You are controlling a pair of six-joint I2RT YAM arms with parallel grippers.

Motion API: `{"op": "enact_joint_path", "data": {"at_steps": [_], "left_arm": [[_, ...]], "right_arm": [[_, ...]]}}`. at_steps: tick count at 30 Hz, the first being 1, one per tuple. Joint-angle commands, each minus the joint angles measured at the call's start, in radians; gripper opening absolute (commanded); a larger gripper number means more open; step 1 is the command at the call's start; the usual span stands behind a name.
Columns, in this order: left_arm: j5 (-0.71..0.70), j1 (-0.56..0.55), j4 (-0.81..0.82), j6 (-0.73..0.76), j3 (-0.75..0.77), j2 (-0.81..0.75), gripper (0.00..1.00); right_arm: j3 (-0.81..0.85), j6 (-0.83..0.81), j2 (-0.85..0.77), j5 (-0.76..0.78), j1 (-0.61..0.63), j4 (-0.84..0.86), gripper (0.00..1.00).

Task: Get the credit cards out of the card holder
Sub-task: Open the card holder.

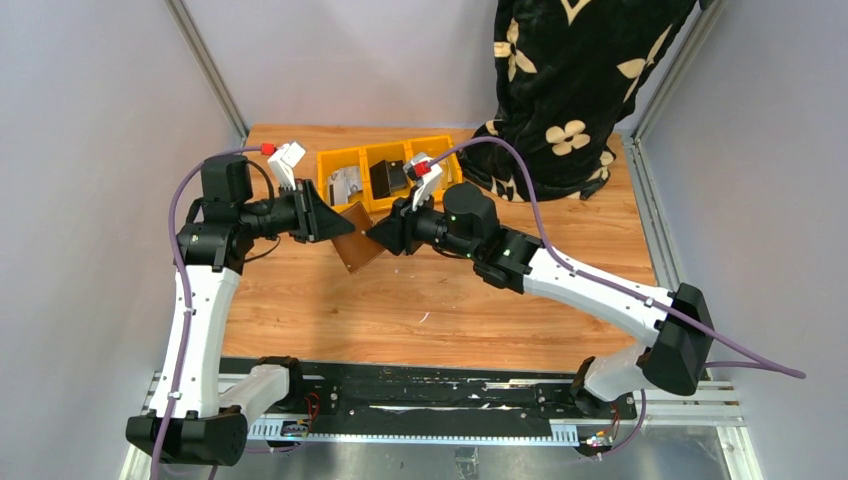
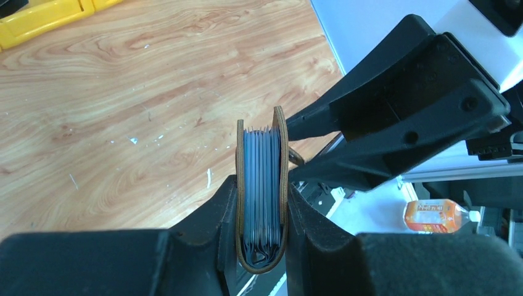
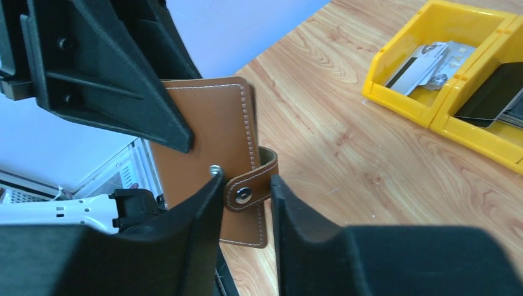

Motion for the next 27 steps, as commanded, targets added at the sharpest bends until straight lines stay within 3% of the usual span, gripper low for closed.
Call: {"op": "enact_joint_path", "data": {"at_steps": [1,5,11,12,15,17,23,27], "left_arm": [[0.086,-0.005,0.002,-0.006,0.036,-0.027,0.00],[0.095,-0.005,0.002,-0.010,0.037,-0.024,0.00],[0.105,-0.005,0.002,-0.015,0.034,-0.033,0.00],[0.107,-0.005,0.002,-0.015,0.035,-0.036,0.00],[0.112,-0.005,0.002,-0.015,0.038,-0.044,0.00],[0.117,-0.004,0.002,-0.015,0.044,-0.045,0.00],[0.132,-0.004,0.002,-0.024,0.050,-0.042,0.00],[0.126,-0.004,0.002,-0.023,0.042,-0.046,0.00]], "right_arm": [[-0.042,0.014,-0.042,0.064,-0.016,-0.002,0.31],[-0.064,0.020,-0.069,0.056,-0.026,0.011,0.15],[-0.038,0.014,-0.062,0.051,-0.027,-0.015,0.01],[-0.031,0.012,-0.060,0.049,-0.027,-0.023,0.01],[-0.029,0.007,-0.056,0.030,-0.027,-0.029,0.23],[-0.030,0.010,-0.055,0.021,-0.027,-0.028,0.32],[-0.028,0.021,-0.053,0.006,-0.027,-0.016,0.29],[-0.024,0.019,-0.064,0.008,-0.027,-0.008,0.14]]}}
